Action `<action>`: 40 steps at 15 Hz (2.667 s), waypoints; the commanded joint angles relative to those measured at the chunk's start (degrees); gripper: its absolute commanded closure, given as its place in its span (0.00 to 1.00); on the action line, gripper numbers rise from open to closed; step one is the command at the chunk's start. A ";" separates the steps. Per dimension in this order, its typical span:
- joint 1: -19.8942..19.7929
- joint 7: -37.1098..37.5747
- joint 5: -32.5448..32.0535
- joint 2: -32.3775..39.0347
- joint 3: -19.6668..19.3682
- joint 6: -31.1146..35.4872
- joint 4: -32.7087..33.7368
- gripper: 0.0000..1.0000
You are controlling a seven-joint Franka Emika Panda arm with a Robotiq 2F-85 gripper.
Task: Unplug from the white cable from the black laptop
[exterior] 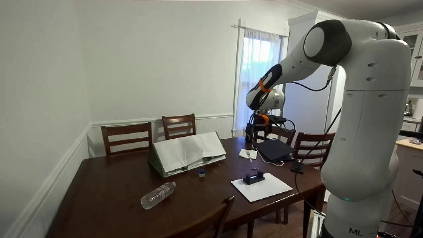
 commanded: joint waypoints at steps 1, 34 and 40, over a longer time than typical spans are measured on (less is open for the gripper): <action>-0.12 0.01 -0.01 0.03 0.12 -0.13 0.12 0.00; -33.94 -29.01 15.79 42.12 13.08 2.34 40.71 0.00; -36.47 -26.75 14.26 49.07 14.05 2.70 47.64 0.00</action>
